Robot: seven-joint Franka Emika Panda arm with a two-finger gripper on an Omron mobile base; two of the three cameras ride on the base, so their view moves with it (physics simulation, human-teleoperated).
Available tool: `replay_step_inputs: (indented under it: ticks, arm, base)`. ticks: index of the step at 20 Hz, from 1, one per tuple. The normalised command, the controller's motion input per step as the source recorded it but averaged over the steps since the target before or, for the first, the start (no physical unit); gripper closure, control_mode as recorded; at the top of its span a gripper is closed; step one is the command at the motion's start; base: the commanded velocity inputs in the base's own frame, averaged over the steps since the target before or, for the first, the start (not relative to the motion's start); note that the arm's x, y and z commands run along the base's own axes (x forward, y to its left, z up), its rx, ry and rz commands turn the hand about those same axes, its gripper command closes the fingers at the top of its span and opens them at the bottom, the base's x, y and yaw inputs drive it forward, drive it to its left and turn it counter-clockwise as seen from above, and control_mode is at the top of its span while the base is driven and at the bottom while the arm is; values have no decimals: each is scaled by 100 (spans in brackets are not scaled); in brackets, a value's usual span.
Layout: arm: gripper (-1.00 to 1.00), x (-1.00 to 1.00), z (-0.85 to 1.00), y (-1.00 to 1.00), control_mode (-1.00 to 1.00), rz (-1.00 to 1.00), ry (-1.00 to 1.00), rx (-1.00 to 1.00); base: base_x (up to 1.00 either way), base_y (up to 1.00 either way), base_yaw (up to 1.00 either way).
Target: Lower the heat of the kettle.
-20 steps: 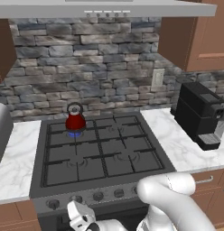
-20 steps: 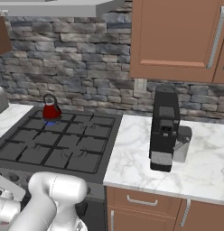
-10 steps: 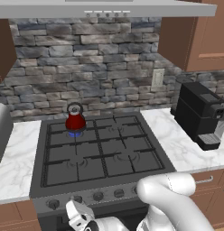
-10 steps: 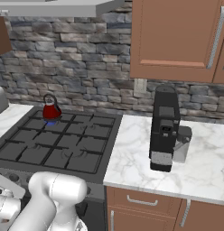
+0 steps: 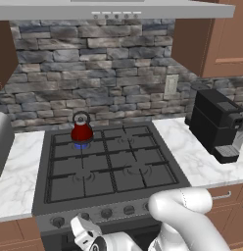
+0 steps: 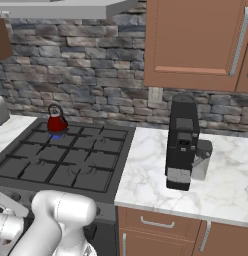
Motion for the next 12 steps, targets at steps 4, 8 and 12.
replay_step_inputs:
  ticks: [4,8,12]
  arm:
    - [100,0,-1,0,-100,2,0,0]
    - [100,0,-4,0,-100,0,-1,5]
    - [100,0,-9,0,-100,0,-2,19]
  base:
    - [0,0,0]
    - [0,0,0]
    - [0,0,0]
